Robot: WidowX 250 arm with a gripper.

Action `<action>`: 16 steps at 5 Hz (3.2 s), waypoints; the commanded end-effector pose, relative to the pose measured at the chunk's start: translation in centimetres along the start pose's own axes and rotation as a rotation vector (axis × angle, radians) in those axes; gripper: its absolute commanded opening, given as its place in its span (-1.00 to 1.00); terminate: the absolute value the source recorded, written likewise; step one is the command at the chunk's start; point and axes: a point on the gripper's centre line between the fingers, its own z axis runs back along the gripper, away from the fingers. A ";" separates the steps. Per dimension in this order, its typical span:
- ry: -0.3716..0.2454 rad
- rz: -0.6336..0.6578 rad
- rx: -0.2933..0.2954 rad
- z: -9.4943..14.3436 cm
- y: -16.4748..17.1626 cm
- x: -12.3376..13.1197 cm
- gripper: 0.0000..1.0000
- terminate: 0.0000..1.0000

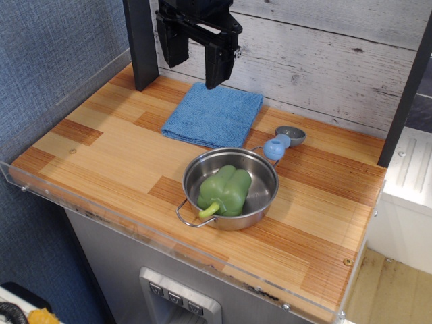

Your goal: Place the green pepper on top of the blue towel

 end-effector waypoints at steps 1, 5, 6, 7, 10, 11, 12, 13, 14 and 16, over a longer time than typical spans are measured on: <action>0.000 0.000 0.000 0.0 0.0 0.0 1.00 -1.00; 0.019 -0.105 -0.065 -3.3 -9.0 -2.2 1.00 -1.00; 0.033 -0.101 -0.071 -3.7 -8.8 -2.8 1.00 -1.00; 0.060 -0.093 -0.074 -4.7 -8.7 -3.5 1.00 -1.00; 0.139 -0.069 -0.090 -7.7 -8.3 -4.1 1.00 -1.00; 0.176 -0.064 -0.101 -9.2 -8.5 -4.5 1.00 -1.00; 0.204 -0.035 -0.105 -10.0 -8.5 -5.2 -1.00 -1.00; 0.182 -0.040 -0.080 -9.2 -8.3 -6.2 -1.00 -1.00; 0.107 -0.063 -0.058 -8.2 -8.1 -5.6 -1.00 -1.00; -0.200 -0.109 -0.010 -2.1 -6.9 -0.1 -1.00 -1.00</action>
